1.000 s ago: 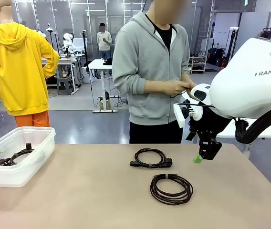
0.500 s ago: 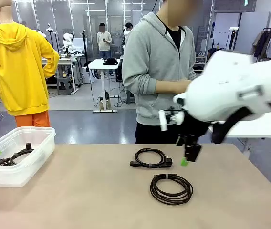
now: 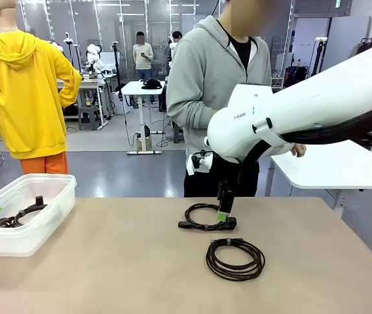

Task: Organize and store the cables.
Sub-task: Place the Power Cable into the Organizing box.

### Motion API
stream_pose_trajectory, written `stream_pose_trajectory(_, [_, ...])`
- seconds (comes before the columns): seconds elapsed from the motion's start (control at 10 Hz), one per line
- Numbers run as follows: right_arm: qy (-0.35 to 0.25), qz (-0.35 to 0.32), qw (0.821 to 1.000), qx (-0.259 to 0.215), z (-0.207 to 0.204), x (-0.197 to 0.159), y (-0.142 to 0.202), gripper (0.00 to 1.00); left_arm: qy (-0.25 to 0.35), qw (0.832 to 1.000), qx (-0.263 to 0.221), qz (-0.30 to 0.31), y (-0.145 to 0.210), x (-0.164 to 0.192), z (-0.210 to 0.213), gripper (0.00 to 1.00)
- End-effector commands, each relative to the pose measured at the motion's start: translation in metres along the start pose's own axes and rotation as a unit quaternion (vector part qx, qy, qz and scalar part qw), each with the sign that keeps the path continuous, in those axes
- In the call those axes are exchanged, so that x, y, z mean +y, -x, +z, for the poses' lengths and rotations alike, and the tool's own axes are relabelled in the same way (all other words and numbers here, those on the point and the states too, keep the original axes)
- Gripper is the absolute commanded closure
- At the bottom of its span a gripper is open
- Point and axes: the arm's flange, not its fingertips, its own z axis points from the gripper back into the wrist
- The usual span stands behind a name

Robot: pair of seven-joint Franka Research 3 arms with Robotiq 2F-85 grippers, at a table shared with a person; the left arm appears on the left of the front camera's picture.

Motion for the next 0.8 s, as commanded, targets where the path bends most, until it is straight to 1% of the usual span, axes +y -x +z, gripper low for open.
stream_pose_trajectory(0.0, [-0.02,-0.016,0.999,0.031,-0.018,-0.012,-0.015,0.0,-0.004,1.0,0.002,0.003,-0.001,-0.001,0.0,0.0])
stream_pose_trajectory(0.1, [-0.03,-0.011,0.999,0.029,-0.03,-0.021,-0.019,0.0,-0.004,1.0,0.002,0.003,-0.001,-0.001,0.0,0.0])
stream_pose_trajectory(0.4, [-0.035,-0.004,0.999,0.029,-0.036,-0.021,-0.017,0.0,-0.004,1.0,0.002,0.003,-0.001,-0.001,0.0,0.0])
stream_pose_trajectory(0.7, [-0.026,0.02,0.999,0.033,-0.07,-0.036,-0.031,0.0,-0.004,1.0,0.002,0.003,-0.001,-0.001,0.0,0.0])
